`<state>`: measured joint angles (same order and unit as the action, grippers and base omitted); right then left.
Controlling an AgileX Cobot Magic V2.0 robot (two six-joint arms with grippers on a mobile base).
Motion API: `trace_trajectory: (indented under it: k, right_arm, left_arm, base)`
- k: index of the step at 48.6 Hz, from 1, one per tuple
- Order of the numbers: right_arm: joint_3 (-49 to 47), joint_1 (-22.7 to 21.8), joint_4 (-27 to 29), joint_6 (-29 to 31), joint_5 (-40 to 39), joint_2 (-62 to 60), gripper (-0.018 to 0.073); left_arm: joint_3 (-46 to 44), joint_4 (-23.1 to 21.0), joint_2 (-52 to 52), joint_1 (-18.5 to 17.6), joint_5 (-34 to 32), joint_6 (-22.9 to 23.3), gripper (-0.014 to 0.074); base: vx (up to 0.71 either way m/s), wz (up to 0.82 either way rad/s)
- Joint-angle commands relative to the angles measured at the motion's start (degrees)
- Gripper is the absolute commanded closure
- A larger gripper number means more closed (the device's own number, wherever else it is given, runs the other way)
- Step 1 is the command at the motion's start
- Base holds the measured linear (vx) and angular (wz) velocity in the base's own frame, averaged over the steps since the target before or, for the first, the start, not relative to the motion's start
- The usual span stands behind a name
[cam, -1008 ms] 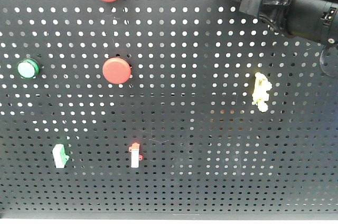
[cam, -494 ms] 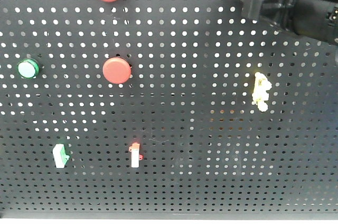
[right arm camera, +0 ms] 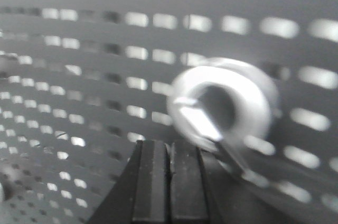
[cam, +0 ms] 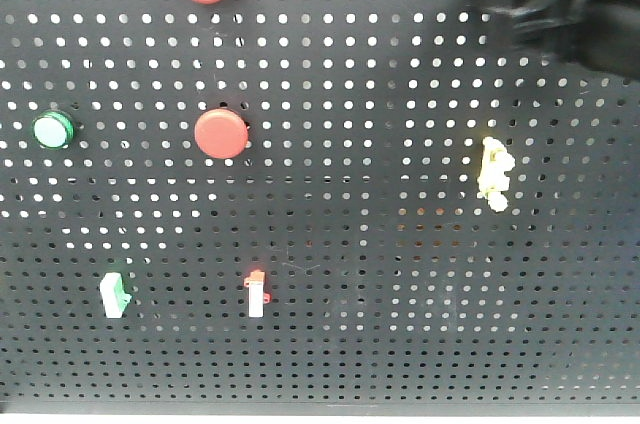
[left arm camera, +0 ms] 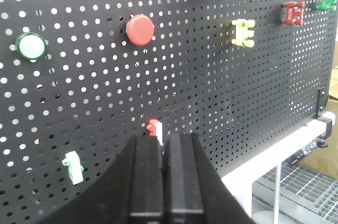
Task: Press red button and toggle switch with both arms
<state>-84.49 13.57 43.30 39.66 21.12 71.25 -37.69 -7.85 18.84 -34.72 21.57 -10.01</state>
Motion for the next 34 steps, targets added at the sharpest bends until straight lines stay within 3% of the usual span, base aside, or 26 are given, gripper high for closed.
trace_trajectory:
  k: [1,11,18,34]
  right_arm:
    - [-2.0,-4.4,-0.4,-4.4,-5.5,-1.8,0.0562]
    - [-1.9,-6.6,-4.3,-4.2,3.7,-4.4,0.0562]
    - [1.3,-6.6,-5.6,-4.3,5.0,-8.3,0.0562]
    - [30.9,-6.6,-7.9,-3.1,-4.5,-30.6,0.0562]
  left_arm:
    - [-1.4,-0.4,0.7,-0.2,-4.6,0.5,0.0594]
    - [-1.4,-0.4,0.7,-0.2,-4.3,0.5,0.0594]
    - [-1.4,-0.4,0.7,-0.2,-2.5,0.5,0.0594]
    - [-1.4,2.3,0.6,-0.2,6.4,0.4,0.0594]
  base:
    - [0.00,0.00]
    - [0.00,0.00]
    - [0.00,0.00]
    - [0.00,0.00]
